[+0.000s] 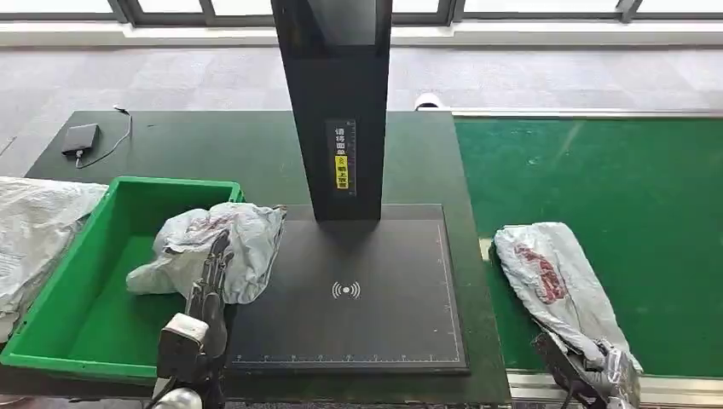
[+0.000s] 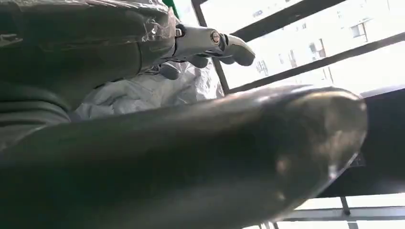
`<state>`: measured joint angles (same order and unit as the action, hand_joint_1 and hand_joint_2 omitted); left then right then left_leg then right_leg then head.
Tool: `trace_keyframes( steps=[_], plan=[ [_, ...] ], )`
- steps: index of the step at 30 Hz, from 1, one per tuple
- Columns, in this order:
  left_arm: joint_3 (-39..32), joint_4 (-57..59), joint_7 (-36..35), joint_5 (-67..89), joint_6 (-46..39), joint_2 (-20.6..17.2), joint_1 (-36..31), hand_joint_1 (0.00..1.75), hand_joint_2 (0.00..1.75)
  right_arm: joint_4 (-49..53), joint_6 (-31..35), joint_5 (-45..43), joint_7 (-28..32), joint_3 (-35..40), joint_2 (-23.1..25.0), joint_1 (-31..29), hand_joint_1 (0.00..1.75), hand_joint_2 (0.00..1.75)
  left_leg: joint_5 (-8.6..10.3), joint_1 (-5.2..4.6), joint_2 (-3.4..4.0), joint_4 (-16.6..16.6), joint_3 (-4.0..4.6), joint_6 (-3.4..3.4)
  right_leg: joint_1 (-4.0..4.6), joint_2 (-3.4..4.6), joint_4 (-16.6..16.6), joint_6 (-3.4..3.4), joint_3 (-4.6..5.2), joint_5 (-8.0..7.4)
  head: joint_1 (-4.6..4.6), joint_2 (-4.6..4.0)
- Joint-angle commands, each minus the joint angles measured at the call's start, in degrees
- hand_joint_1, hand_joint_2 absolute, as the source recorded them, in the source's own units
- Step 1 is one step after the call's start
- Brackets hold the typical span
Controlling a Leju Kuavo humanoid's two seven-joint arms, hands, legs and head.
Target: Moved the parcel from conveyor to table for the left to box.
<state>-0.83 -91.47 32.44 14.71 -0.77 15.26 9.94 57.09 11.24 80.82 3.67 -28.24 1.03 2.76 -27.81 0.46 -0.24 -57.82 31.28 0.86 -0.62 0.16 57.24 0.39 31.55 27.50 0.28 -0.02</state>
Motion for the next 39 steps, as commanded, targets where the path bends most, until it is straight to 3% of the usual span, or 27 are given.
trace_keyframes(
  steps=[1, 5, 8, 12, 14, 15, 16, 21, 24, 33, 34, 35, 36, 37, 39],
  plan=[
    [-0.16, 1.67, -0.33, -0.3, -0.41, -1.3, -1.31, 0.0, 0.0, 7.79, -3.44, -7.06, 6.41, 0.43, 2.05, 3.11, 1.75, 1.75, 0.07, -0.06, -0.05, 0.07, 0.1, 0.0, -0.05, -0.07, 0.01, -0.04, 0.11, -0.02, 0.0, 0.02],
    [-1.54, 1.57, 0.31, -1.16, -1.24, -1.15, -1.17, 0.0, 0.0, 6.49, -3.48, -11.37, 9.43, 1.44, 0.82, 2.42, 1.75, 1.75, 0.08, -0.03, 0.12, 0.13, 0.08, 0.01, 0.0, 0.06, -0.07, -0.05, 0.14, -0.09, 0.0, 0.02],
    [-2.32, 0.6, 0.9, -1.25, -1.47, -0.86, -0.43, 0.0, 0.0, 11.9, 2.72, -19.86, 15.58, 0.25, 2.17, 2.63, 1.75, 1.75, 0.04, 0.0, 0.05, 0.05, 0.14, 0.0, 0.02, 0.0, -0.02, -0.05, 0.15, -0.04, 0.0, 0.02],
    [-2.73, 0.5, 2.13, -1.87, -2.47, -0.73, -0.3, 0.0, 0.0, 31.67, 9.18, -38.79, 28.4, 0.56, 7.17, 8.14, 1.75, 1.75, 0.03, -0.09, 0.13, 0.01, 0.27, 0.01, -0.09, 0.09, 0.14, -0.05, 0.32, -0.01, 0.02, 0.02],
    [-2.62, 0.65, 3.18, -2.74, -2.66, -0.57, -0.52, 0.0, 0.0, 43.29, 12.46, -45.58, 35.99, 2.78, 12.52, 13.24, 1.75, 1.75, 0.02, -0.06, -0.03, -0.01, 0.35, 0.03, -0.09, -0.08, 0.19, -0.08, 0.36, 0.05, 0.0, 0.02],
    [-2.53, 0.52, 3.49, -2.87, -2.75, -0.44, -0.56, 0.0, 0.0, 47.28, 17.75, -46.65, 36.33, 6.62, 12.86, 15.42, 1.75, 1.75, 0.04, -0.08, -0.09, 0.01, 0.35, 0.05, -0.11, -0.14, 0.22, -0.11, 0.39, 0.08, 0.0, 0.02],
    [-2.43, -0.04, 3.78, -2.99, -2.86, -0.23, -0.28, 0.0, 0.0, 50.73, 26.7, -48.24, 36.33, 15.08, 10.67, 18.62, 1.75, 1.75, 0.03, -0.04, -0.07, 0.04, 0.33, 0.06, -0.07, -0.14, 0.18, -0.13, 0.37, 0.07, 0.0, 0.02],
    [-2.35, -1.56, 4.29, -3.13, -2.72, 0.13, 0.6, 0.0, 0.0, 54.89, 28.76, -45.85, 36.33, 19.5, 11.63, 18.27, 1.75, 1.75, -0.03, -0.02, 0.03, 0.05, 0.32, 0.06, 0.02, -0.04, 0.16, -0.21, 0.3, 0.12, 0.0, 0.02],
    [-2.48, -2.22, 4.43, -2.89, -2.39, 0.5, 0.77, 0.0, 0.0, 61.75, 28.76, -37.24, 36.33, 23.36, 15.06, 17.47, 1.75, 1.75, -0.05, -0.06, 0.18, -0.03, 0.42, 0.1, -0.03, 0.07, 0.27, -0.24, 0.49, 0.14, 0.02, 0.0],
    [-2.74, -2.11, 4.3, -2.75, -2.28, 0.72, 0.65, 0.0, 0.0, 59.9, 28.76, -36.11, 36.33, 25.96, 15.0, 17.94, 1.75, 1.75, 0.0, -0.03, 0.0, 0.07, 0.25, 0.05, -0.02, -0.13, 0.12, -0.21, 0.23, 0.14, 0.0, 0.02],
    [-2.89, -2.45, 4.23, -2.59, -1.95, 0.86, 0.9, 0.0, 0.0, 54.62, 28.76, -34.4, 36.33, 29.71, 13.75, 17.8, 1.75, 1.75, 0.04, -0.02, 0.05, 0.13, 0.26, 0.03, -0.01, -0.09, 0.06, -0.22, 0.26, 0.09, 0.02, 0.02],
    [-1.41, -2.05, 4.12, -4.09, -2.73, -1.32, 0.76, 0.0, 0.0, 51.78, 28.76, -34.7, 29.13, 31.92, 6.55, 10.88, 1.75, 1.75, 0.04, 0.02, 0.11, 0.17, 0.18, 0.04, 0.01, -0.03, -0.01, -0.22, 0.19, 0.06, 0.02, 0.02],
    [-2.39, -3.0, 3.91, -2.69, -2.05, 0.68, 1.41, 0.0, 0.0, 43.8, 25.78, -28.75, 31.31, 34.17, 11.69, 15.13, 1.69, 1.75, 0.03, 0.05, 0.15, 0.18, 0.15, 0.05, 0.04, 0.03, -0.05, -0.23, 0.16, 0.04, 0.0, 0.02],
    [-2.53, -3.1, 3.82, -2.08, -1.26, 0.92, 1.85, 0.0, 0.0, 34.85, 22.24, -24.85, 25.57, 36.56, 11.09, 9.99, 1.73, 1.75, 0.01, 0.05, 0.15, 0.15, 0.16, 0.06, 0.03, 0.05, -0.01, -0.23, 0.16, 0.06, 0.02, 0.0],
    [-2.53, -2.96, 3.83, -1.58, -0.92, 1.0, 2.39, 0.0, 0.0, 22.07, 18.64, -27.89, 22.92, 37.98, 10.81, 3.7, 1.66, 1.75, 0.03, 0.11, 0.64, 0.39, -0.04, 0.07, 0.1, 0.53, -0.25, -0.24, -0.06, -0.14, 0.02, 0.02]
  ],
)
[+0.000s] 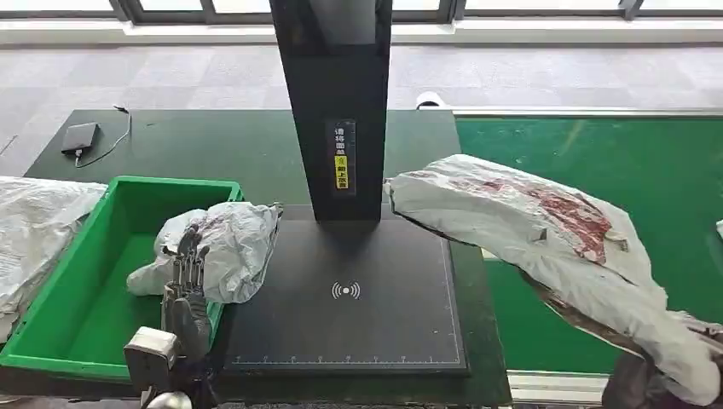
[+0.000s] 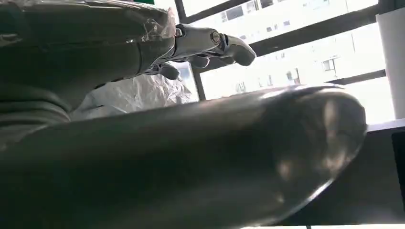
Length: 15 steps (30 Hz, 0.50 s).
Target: Moved the parcel from conveyor to table for the left to box.
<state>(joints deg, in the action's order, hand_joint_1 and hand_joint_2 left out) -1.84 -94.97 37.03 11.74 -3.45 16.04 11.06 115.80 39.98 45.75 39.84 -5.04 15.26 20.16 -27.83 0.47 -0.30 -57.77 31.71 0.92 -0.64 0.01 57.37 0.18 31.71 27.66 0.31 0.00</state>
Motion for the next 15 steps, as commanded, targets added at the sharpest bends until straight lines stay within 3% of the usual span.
trace_keyframes(
  steps=[1, 4, 7, 9, 14, 15],
  plan=[
    [-1.49, 0.88, -0.5, 1.6, 1.98, 0.27, 1.47, 0.0, 0.0, -43.62, -10.67, 4.25, -12.53, 14.67, -3.72, -16.69, 1.64, 1.75, -0.02, 0.18, 0.57, 0.19, 0.08, 0.05, 0.21, 0.55, -0.32, -0.05, -0.17, -0.26, 0.02, 0.0],
    [-0.72, 1.92, 0.1, 2.32, 2.26, 0.39, 1.73, 0.0, 0.0, -54.37, -9.62, 1.67, -10.97, 13.22, -3.85, -19.65, 1.47, 1.75, 0.03, 0.11, 0.77, 0.39, -0.12, 0.12, 0.16, 0.72, -0.43, -0.06, -0.2, -0.3, -0.02, 0.0],
    [0.16, 2.97, 0.21, 2.85, 2.03, 0.3, 1.36, 0.0, 0.0, -57.89, -9.06, 1.38, -11.39, 12.34, -4.25, -20.57, 1.22, 1.75, 0.16, 0.12, 0.32, 0.41, -0.48, 0.03, 0.17, 0.24, -0.47, -0.07, -0.19, -0.22, -0.02, 0.0],
    [1.04, 3.75, 0.26, 3.09, 0.92, -0.02, 1.16, 0.0, 0.0, -61.08, -9.35, 1.1, -12.19, 11.02, -4.63, -22.25, 0.79, 1.75, 0.19, 0.1, 0.2, 0.28, -0.45, 0.05, 0.15, 0.16, -0.32, -0.06, -0.18, -0.22, -0.02, 0.0],
    [1.23, 3.56, -0.03, 2.72, -0.57, -0.33, 0.6, 0.0, 0.0, -64.99, -10.68, 0.88, -12.68, 9.34, -5.11, -25.19, 1.15, 1.75, 0.27, 0.05, 0.13, 0.31, -0.35, 0.02, 0.1, 0.11, -0.34, -0.06, -0.1, -0.27, 0.0, -0.02],
    [1.24, 3.41, -0.15, 2.65, -0.72, -0.4, 0.43, 0.0, 0.0, -65.76, -11.03, 0.82, -12.76, 9.16, -5.2, -25.87, 1.15, 1.75, 0.2, 0.05, 0.12, 0.15, -0.22, 0.05, 0.09, 0.12, -0.16, -0.05, 0.06, -0.19, 0.0, 0.0]
  ],
)
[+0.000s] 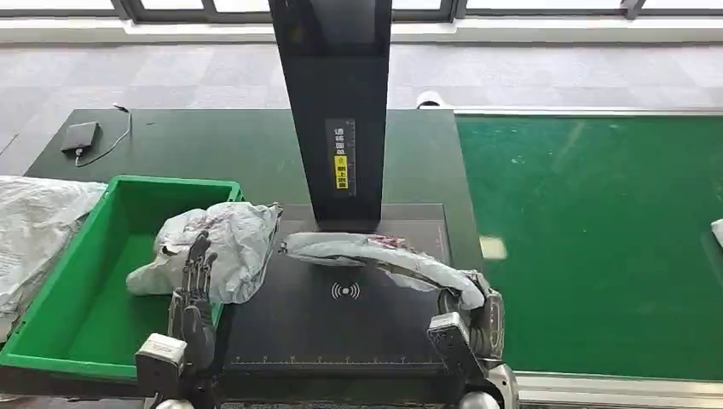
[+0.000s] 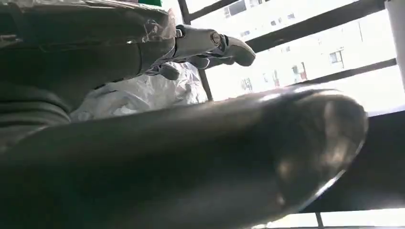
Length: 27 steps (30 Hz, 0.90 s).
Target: Moved the parcel from conveyor to table for the left to box.
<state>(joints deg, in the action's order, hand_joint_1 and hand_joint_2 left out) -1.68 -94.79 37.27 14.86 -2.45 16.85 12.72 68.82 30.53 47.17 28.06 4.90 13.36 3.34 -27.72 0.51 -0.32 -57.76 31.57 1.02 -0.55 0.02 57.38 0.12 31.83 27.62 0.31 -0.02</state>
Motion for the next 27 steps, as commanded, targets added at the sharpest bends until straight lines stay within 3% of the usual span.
trace_keyframes(
  steps=[1, 5, 6, 11, 12, 13, 15, 17, 18, 27],
  plan=[
    [1.06, 3.22, -0.41, -0.48, -1.74, -1.23, -1.24, 0.0, 0.0, -18.8, -1.62, -0.6, -0.98, -0.78, -3.28, -9.19, 1.15, 1.75, 0.1, -0.02, 0.14, 0.16, -0.11, -0.04, -0.02, 0.11, -0.16, 0.01, -0.06, -0.14, 0.0, 0.02],
    [1.06, 3.22, -0.41, -0.48, -1.74, -1.23, -1.24, 0.0, 0.0, -18.8, -1.62, -0.6, -0.98, -0.78, -3.28, -9.19, 1.15, 1.75, 0.15, -0.02, 0.07, 0.2, -0.07, -0.04, -0.01, 0.04, -0.21, 0.0, -0.03, -0.17, 0.0, 0.02],
    [1.03, 3.12, -0.54, -0.56, -1.89, -1.27, -1.11, 0.0, 0.0, -19.19, -2.18, -0.43, -0.95, -0.55, -3.24, -9.25, 1.61, 1.75, 0.05, -0.02, 0.02, 0.06, -0.05, -0.02, -0.02, 0.01, -0.07, 0.01, -0.02, -0.06, -0.02, 0.0],
    [1.04, 2.97, -0.62, -0.61, -1.99, -1.36, -1.07, 0.0, 0.0, -19.47, -2.57, -0.31, -1.01, -0.47, -3.21, -9.5, 1.61, 1.75, 0.05, -0.03, 0.05, 0.09, -0.06, -0.02, -0.02, 0.04, -0.09, 0.01, -0.02, -0.07, -0.02, 0.02],
    [1.06, 2.88, -0.72, -0.68, -2.07, -1.39, -1.05, 0.0, 0.0, -19.53, -2.98, -0.3, -0.98, -0.38, -3.25, -9.58, 1.01, 1.75, 0.1, -0.01, 0.04, 0.13, -0.05, -0.04, 0.01, 0.02, -0.17, 0.0, -0.03, -0.12, 0.0, 0.0],
    [1.13, 2.9, -0.82, -0.78, -2.22, -1.44, -1.07, 0.0, 0.0, -18.89, -3.63, -0.92, -0.14, -0.44, -3.17, -9.39, 0.23, 1.75, 0.07, -0.03, 0.01, 0.09, -0.04, -0.03, -0.02, 0.0, -0.1, 0.01, -0.02, -0.08, 0.0, 0.0],
    [1.13, 2.9, -0.82, -0.78, -2.22, -1.44, -1.07, 0.0, 0.0, -18.89, -3.63, -0.92, -0.14, -0.44, -3.17, -9.39, 0.23, 1.75, 0.07, -0.03, 0.01, 0.09, -0.04, -0.03, -0.02, 0.0, -0.1, 0.01, -0.02, -0.08, 0.0, 0.0],
    [1.07, 2.93, -1.12, -1.68, -1.88, -1.38, -1.11, 0.0, 0.0, -17.68, -4.12, -1.74, 0.73, -0.53, -3.04, -8.99, 0.0, 1.75, 0.09, -0.03, 0.01, 0.12, -0.05, -0.04, -0.02, 0.0, -0.14, 0.0, -0.03, -0.1, 0.0, 0.02],
    [0.83, 3.04, -1.35, -2.65, -1.46, -1.39, -1.12, 0.0, 0.0, -13.61, -4.29, -2.28, 1.37, -0.08, -2.85, -7.29, 0.0, 1.75, 0.11, -0.02, 0.03, 0.16, -0.08, -0.04, -0.01, 0.0, -0.19, 0.0, -0.06, -0.12, 0.0, 0.02],
    [0.83, 3.04, -1.35, -2.65, -1.46, -1.39, -1.12, 0.0, 0.0, -13.61, -4.29, -2.28, 1.37, -0.08, -2.85, -7.29, 0.0, 1.75, 0.06, -0.03, 0.02, 0.05, 0.0, -0.02, -0.02, 0.02, -0.06, 0.01, 0.03, -0.07, 0.0, 0.02]
  ],
)
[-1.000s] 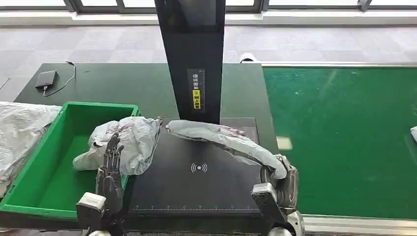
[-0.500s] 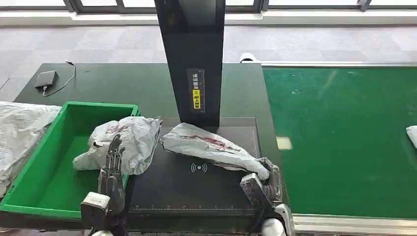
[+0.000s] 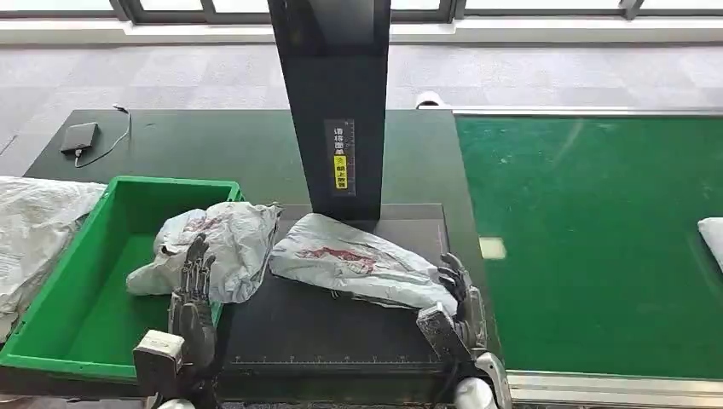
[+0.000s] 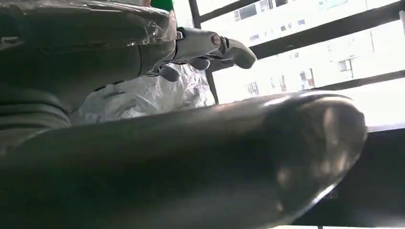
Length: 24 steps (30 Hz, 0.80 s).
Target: Moved the parcel from conveyor to table for the left to box.
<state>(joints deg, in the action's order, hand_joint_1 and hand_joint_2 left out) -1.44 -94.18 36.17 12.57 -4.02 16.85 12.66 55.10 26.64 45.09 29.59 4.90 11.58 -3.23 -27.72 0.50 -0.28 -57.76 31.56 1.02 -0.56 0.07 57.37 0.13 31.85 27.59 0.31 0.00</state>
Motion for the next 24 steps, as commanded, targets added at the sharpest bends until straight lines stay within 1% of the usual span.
trace_keyframes(
  steps=[1, 7, 8, 11, 13, 14, 15, 16, 19, 20, 24],
  plan=[
    [0.68, 2.45, -0.27, -0.83, 0.61, -1.44, -1.08, 0.0, 0.0, 0.65, -0.56, -0.25, 0.04, 0.14, -1.22, -0.43, 0.0, 1.75, 0.04, -0.01, -0.01, 0.04, 0.01, -0.02, 0.0, -0.03, -0.03, 0.0, 0.01, -0.03, -0.02, 0.0],
    [0.88, 2.33, 0.05, -1.2, 0.55, -1.66, -1.24, 0.0, 0.0, 19.21, -4.36, -3.29, 1.39, 6.2, -2.74, 8.02, 0.0, 1.75, 0.06, -0.04, -0.1, 0.04, 0.08, -0.03, -0.03, -0.13, -0.01, -0.01, 0.06, -0.01, 0.0, 0.0],
    [1.43, 2.88, 0.19, -2.75, 2.09, -2.16, -1.33, 0.0, 0.0, 21.76, -4.97, -4.49, 1.6, 7.38, -3.35, 9.25, 0.0, 1.75, 0.03, -0.03, -0.1, 0.02, 0.07, -0.02, -0.03, -0.12, 0.0, 0.0, 0.04, 0.01, 0.0, 0.0],
    [2.3, 3.82, 1.6, -2.48, 0.87, -2.49, -1.84, 0.0, 0.0, 28.21, -7.84, -9.68, 3.73, 10.34, -5.32, 12.33, 0.0, 1.75, 0.05, -0.03, -0.14, 0.07, 0.05, -0.03, -0.02, -0.17, -0.05, -0.01, 0.01, 0.01, -0.02, 0.0],
    [2.51, 3.55, 2.47, -4.0, -1.61, -1.88, -1.98, 0.0, 0.0, 31.87, -6.9, -11.68, 5.6, 11.85, -6.24, 13.98, 0.0, 1.75, 0.03, -0.03, -0.17, 0.02, 0.11, -0.02, -0.03, -0.19, -0.02, 0.0, 0.06, 0.01, 0.0, 0.0],
    [3.04, 3.49, 2.47, -4.17, -1.71, -2.22, -2.01, 0.0, 0.0, 32.95, -6.56, -11.86, 5.96, 12.26, -6.42, 14.47, 0.0, 1.75, 0.03, -0.02, -0.21, 0.02, 0.11, -0.03, -0.01, -0.23, -0.04, 0.0, 0.03, 0.02, -0.02, -0.02],
    [3.64, 3.82, 2.08, -4.91, -2.26, -2.42, -2.24, 0.0, 0.0, 35.39, -6.81, -13.8, 7.73, 13.07, -7.0, 15.74, 0.0, 1.75, 0.05, -0.03, -0.16, 0.06, 0.08, -0.04, -0.02, -0.19, -0.07, 0.0, 0.03, -0.01, 0.0, -0.02],
    [4.09, 3.96, 2.14, -5.07, -2.85, -2.62, -2.24, 0.0, 0.0, 37.35, -7.25, -13.96, 7.61, 13.85, -7.62, 16.78, 0.0, 1.75, 0.03, -0.02, -0.15, 0.01, 0.13, -0.04, -0.01, -0.17, -0.03, 0.0, 0.09, 0.0, -0.02, 0.0],
    [6.29, 3.23, 3.15, -5.58, -3.89, -3.5, -1.47, 0.0, 0.0, 40.38, -7.63, -14.87, 7.19, 15.17, -9.0, 18.28, 0.0, 1.75, 0.05, -0.05, -0.2, 0.07, 0.11, -0.06, -0.04, -0.23, -0.09, 0.01, 0.05, -0.01, 0.0, 0.0],
    [6.29, 3.23, 3.15, -5.58, -3.89, -3.5, -1.47, 0.0, 0.0, 40.38, -7.63, -14.87, 7.19, 15.17, -9.0, 18.28, 0.0, 1.75, -0.01, -0.02, -0.1, 0.01, 0.08, -0.03, -0.02, -0.11, -0.03, 0.0, 0.05, 0.02, 0.0, -0.02],
    [6.29, 3.23, 3.15, -5.58, -3.89, -3.5, -1.47, 0.0, 0.0, 40.38, -7.63, -14.87, 7.19, 15.17, -9.0, 18.28, 0.0, 1.75, 0.01, -0.02, -0.04, 0.07, 0.03, -0.03, -0.02, -0.06, -0.09, -0.01, 0.01, -0.02, 0.0, 0.0]
  ],
)
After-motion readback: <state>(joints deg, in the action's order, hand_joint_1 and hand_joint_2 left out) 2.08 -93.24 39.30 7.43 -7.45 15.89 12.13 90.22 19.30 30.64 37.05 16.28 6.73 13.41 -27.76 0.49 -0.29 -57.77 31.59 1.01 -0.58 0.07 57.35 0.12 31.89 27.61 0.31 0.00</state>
